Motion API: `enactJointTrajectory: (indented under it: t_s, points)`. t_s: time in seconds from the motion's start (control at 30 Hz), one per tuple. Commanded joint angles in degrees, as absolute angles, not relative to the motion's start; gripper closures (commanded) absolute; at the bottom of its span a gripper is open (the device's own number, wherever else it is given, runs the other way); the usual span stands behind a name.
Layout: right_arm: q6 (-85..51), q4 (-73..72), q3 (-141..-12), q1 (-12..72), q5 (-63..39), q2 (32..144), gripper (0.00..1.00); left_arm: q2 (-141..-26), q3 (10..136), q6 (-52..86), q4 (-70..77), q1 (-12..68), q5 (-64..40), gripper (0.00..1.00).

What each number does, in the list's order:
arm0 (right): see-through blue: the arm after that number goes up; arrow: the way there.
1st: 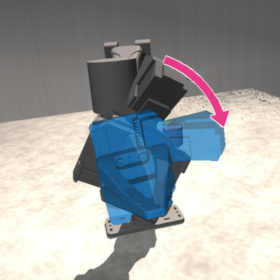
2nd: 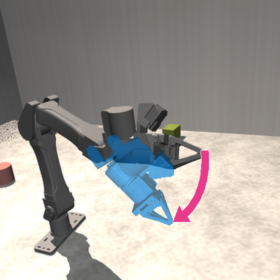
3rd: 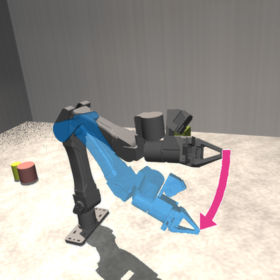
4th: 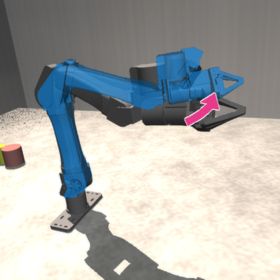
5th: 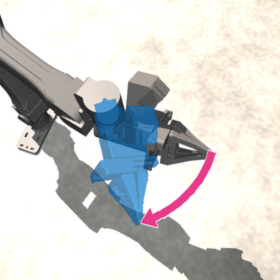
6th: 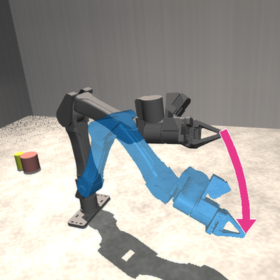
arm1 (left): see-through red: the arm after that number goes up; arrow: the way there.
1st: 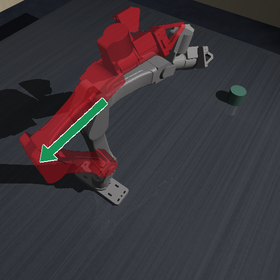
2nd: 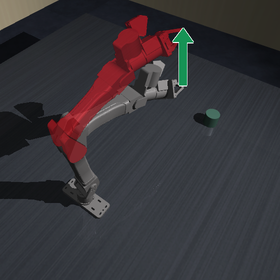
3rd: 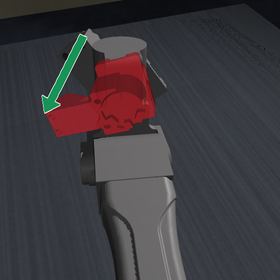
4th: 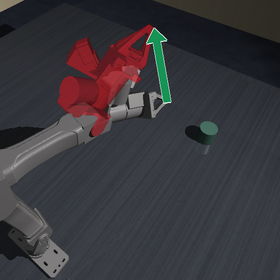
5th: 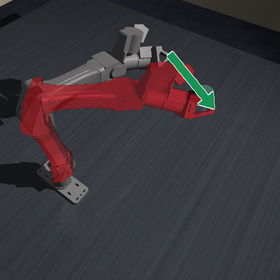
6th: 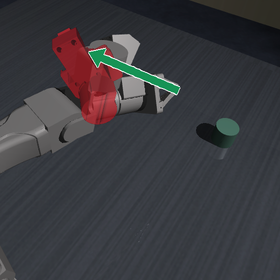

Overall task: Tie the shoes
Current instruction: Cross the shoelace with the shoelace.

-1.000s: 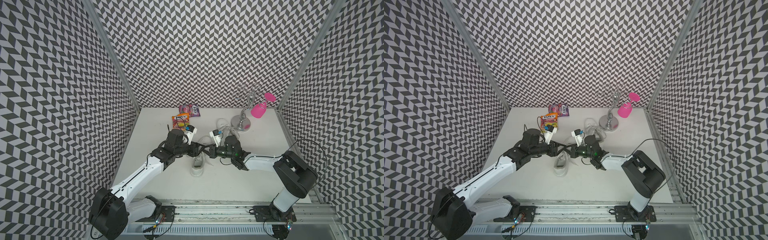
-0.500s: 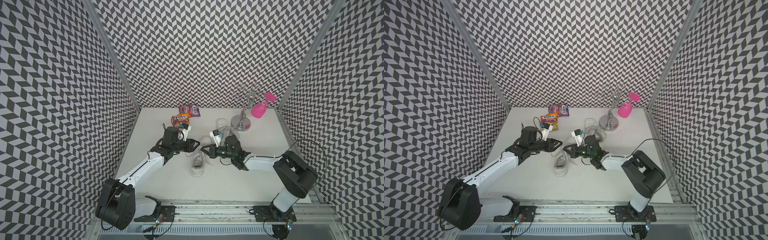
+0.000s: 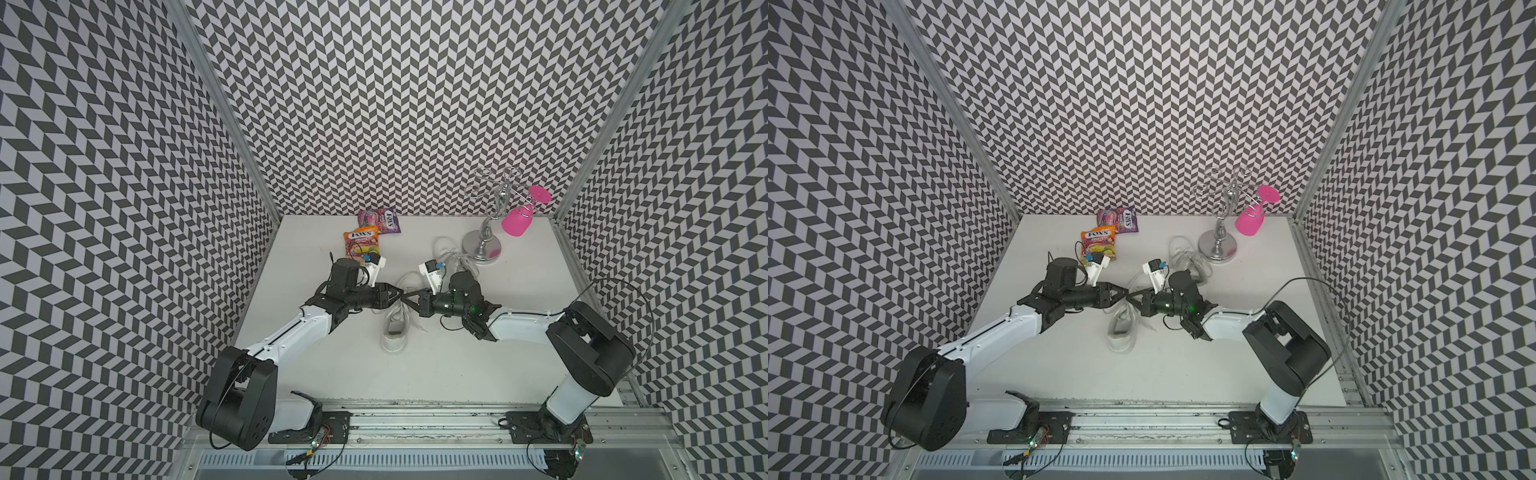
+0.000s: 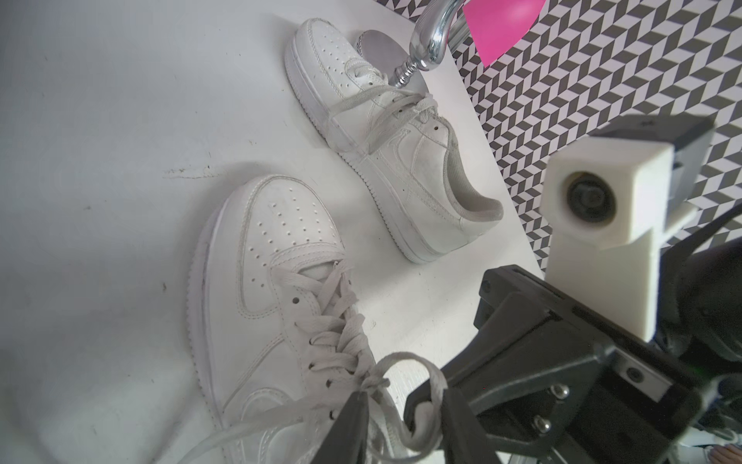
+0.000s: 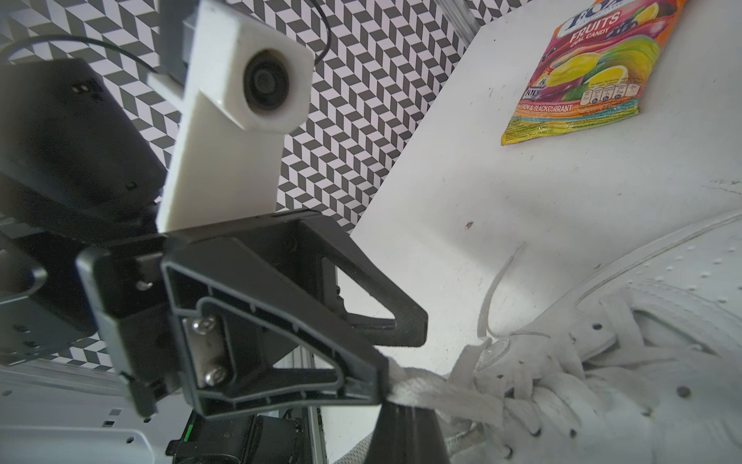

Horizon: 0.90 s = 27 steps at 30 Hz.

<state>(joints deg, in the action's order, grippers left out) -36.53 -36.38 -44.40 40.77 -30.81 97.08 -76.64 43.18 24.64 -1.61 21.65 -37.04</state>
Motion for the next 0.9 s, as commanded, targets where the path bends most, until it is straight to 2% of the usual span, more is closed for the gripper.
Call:
enactJointTrajectory:
  t_s: [0.0,0.27,0.53,0.6,0.87]
  points:
    - [-36.3,-39.3,-44.8,41.2,-31.1,97.9,1.00,-77.0,42.0,25.6,1.6,21.6,-40.1,0.69]
    - [-36.0,-39.1,-45.2,41.2,-31.2,97.7,1.00,-76.2,40.8,26.9,2.9,22.3,-41.4,0.73]
    - [-35.3,-38.0,-45.4,41.2,-30.9,97.6,1.00,-75.9,41.5,26.5,3.2,22.3,-41.9,0.86]
    - [-34.9,-37.2,-45.4,41.2,-30.6,97.3,0.97,-75.5,41.7,26.4,2.8,22.3,-41.7,0.90]
    - [-29.6,-30.7,-42.7,41.0,-25.6,92.5,0.75,-73.2,41.9,26.4,2.7,22.3,-41.3,0.98]
